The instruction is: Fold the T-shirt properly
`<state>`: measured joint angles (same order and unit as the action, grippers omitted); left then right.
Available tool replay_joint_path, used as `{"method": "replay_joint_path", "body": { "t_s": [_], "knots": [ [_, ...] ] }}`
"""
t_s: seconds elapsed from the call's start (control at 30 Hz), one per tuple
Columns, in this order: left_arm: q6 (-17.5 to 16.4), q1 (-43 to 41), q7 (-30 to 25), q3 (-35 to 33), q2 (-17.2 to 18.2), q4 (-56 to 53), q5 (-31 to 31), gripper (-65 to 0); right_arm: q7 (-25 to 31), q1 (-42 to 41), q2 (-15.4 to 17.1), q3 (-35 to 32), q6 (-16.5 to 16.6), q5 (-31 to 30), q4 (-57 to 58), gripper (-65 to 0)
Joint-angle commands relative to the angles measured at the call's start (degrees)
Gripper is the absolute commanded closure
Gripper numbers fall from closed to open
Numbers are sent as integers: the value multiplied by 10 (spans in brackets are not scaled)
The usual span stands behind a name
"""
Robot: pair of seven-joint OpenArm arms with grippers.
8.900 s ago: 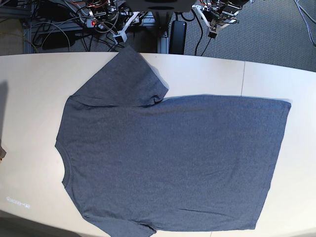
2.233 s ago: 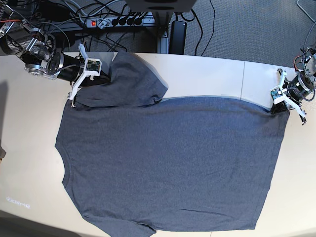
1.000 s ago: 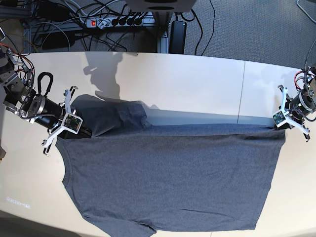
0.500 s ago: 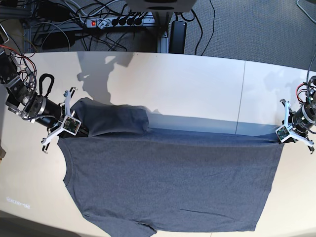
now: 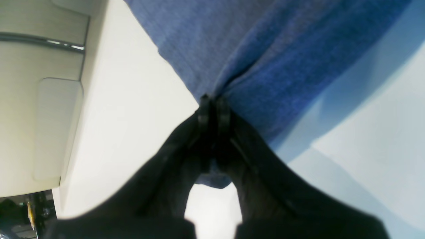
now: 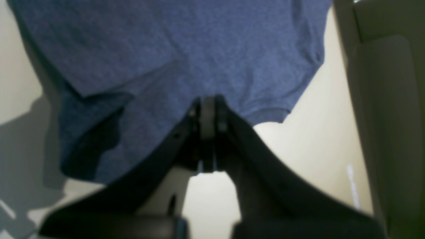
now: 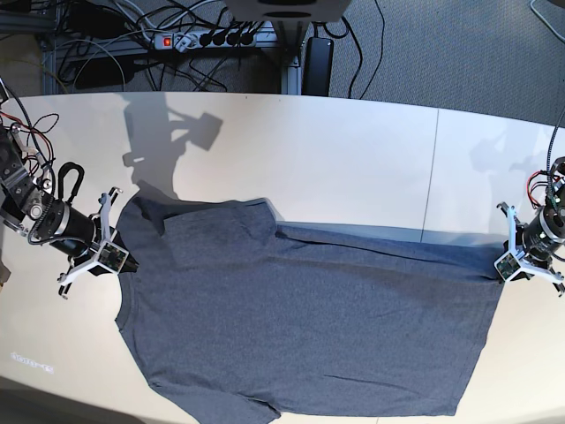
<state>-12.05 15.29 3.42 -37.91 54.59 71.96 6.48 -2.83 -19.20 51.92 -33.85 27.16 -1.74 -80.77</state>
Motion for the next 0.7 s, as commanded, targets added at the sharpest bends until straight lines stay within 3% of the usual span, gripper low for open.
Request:
{"method": "replay_joint_path", "body": {
  "t_s": [0.0,0.13,0.27,0.67],
  "knots": [
    [-3,18,-4,7,6,2,2,0,9,-19,12,-4,42,-4,-3,0],
    [-17,34,-3,7,-17,-16,2,0,8,-43,1,-45,42,3,13,0],
    [-17,50,-4,7,-33,-56,1,0,8,-64,-31,-57,42,2,45,0],
    [-17,66,-3,6,-36,-93,14,0,-26,-106,-92,-57,42,-47,52,0]
  ]
}}
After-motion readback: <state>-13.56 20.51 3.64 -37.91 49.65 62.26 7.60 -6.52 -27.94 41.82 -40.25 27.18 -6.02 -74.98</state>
